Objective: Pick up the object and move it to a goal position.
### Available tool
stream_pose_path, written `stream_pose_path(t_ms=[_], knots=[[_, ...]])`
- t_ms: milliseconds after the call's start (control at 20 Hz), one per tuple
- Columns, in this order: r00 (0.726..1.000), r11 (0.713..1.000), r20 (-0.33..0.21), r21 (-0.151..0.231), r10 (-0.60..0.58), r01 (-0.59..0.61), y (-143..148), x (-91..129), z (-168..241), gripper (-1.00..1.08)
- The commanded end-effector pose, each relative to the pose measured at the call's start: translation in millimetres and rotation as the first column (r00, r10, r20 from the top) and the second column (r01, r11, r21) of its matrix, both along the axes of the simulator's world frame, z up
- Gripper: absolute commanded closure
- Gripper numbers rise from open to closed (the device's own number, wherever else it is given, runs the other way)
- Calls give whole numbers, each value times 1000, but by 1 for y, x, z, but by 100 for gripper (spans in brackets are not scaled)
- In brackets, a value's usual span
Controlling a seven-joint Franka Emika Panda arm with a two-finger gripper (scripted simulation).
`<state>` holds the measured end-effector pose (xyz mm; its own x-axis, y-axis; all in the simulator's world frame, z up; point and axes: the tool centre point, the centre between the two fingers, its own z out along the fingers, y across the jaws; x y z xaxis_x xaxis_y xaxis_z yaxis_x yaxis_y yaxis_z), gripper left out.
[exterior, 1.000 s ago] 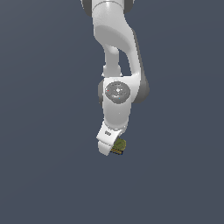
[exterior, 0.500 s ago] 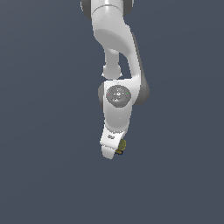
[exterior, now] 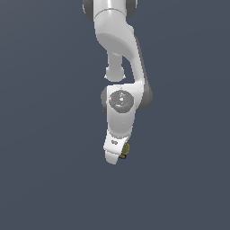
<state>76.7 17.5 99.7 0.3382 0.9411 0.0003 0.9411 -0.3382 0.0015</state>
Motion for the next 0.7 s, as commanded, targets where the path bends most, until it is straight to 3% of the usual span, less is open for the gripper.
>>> stream_pose_path(t_ms=[0, 550, 600, 650], knots=[[1000, 1000, -2, 0, 1, -1, 0, -1, -12, -92], [1000, 1000, -2, 0, 4, -4, 0, 0, -41, -92], [1000, 1000, -2, 0, 4, -4, 0, 0, -41, 108], [1000, 1000, -2, 0, 4, -4, 0, 0, -41, 108]])
